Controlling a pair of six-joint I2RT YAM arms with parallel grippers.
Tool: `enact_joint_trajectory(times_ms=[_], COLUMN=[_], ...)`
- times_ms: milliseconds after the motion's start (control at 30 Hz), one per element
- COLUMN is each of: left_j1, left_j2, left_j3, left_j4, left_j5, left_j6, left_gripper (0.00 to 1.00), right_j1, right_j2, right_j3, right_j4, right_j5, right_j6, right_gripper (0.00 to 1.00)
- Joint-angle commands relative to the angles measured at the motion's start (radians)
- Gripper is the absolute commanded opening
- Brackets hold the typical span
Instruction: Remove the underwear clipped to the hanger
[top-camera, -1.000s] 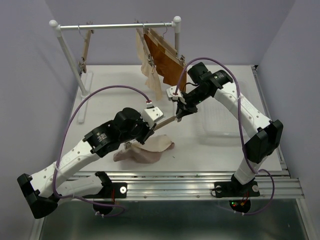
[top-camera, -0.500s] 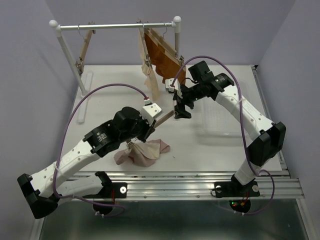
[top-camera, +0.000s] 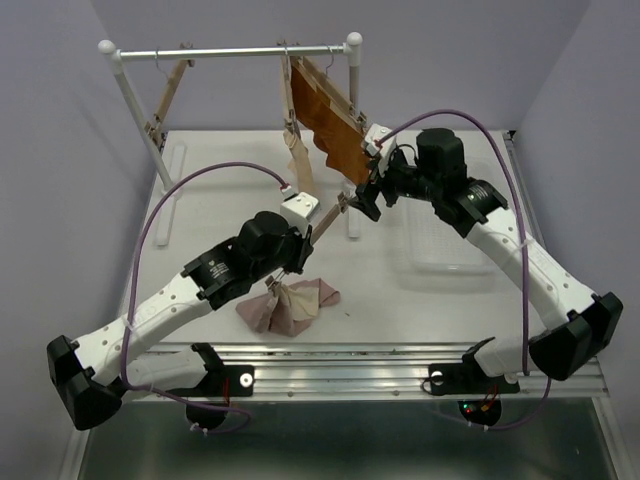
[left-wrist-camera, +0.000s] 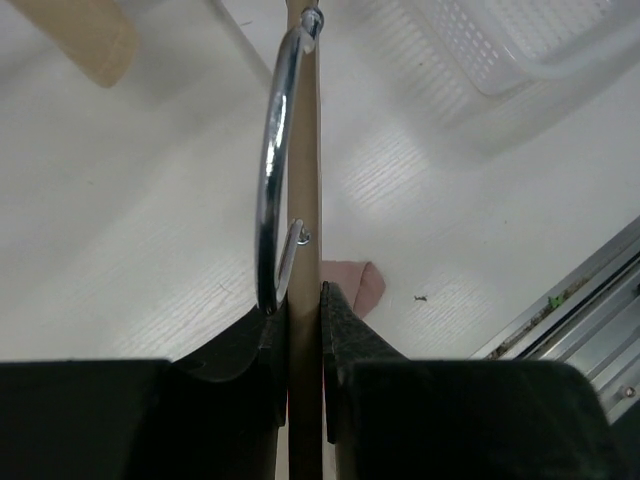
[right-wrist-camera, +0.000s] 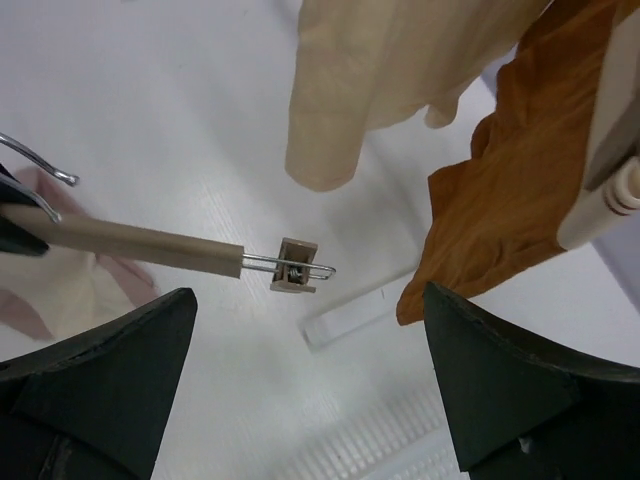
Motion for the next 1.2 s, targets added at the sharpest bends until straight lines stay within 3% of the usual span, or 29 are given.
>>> enact_joint_trajectory(times_ms=[0, 167, 367, 633, 733, 833, 1033, 1167], left_j1=[-0.001, 0.016, 0.039, 0.091, 0.120, 0.150, 0.165, 0.165], left_j2=[0.007, 0.028, 0.071, 0.042, -0.008, -0.039, -0.062, -0.062], left_j3=[-0.008, -0.018, 0.002, -0.088, -0.151, -0.197, -0.231, -0.246], left_j4=[0.168, 0.285, 0.313, 0.438, 0.561, 0.639, 0.699, 0.747], left_j5=[-0.093, -0.170, -0.111, 0.010, 0.083, 0.206, 0.274, 0.306], left_j6=[-0.117, -0.232, -0.250, -0.321, -0.365, -0.416, -0.456, -0.493], left_gripper=[0.00, 0.00, 0.00, 0.00, 0.00, 0.00, 0.00, 0.00], right_j1=[0.007, -0.007, -0.055, -0.086, -0.095, -0.095, -0.095, -0.095], right_j2=[-0.117, -0.165, -0.177, -0.232, -0.223, -0.197, -0.139, -0.091], right_j3=[-0.134, -0.242, -0.349, -0.570, -0.632, -0.652, -0.673, -0.735], right_j4=[0.312, 0.458, 0.593, 0.898, 1.012, 1.114, 1.228, 1.484], right_j5=[0.088, 0.185, 0.178, 0.030, -0.025, -0.102, -0.156, -0.216], right_j6=[0.276, 0.615, 0.809, 1.052, 1.127, 1.180, 1.281, 1.408], right_gripper=[1.00, 1.00, 1.00, 1.00, 1.00, 1.00, 1.00, 1.00])
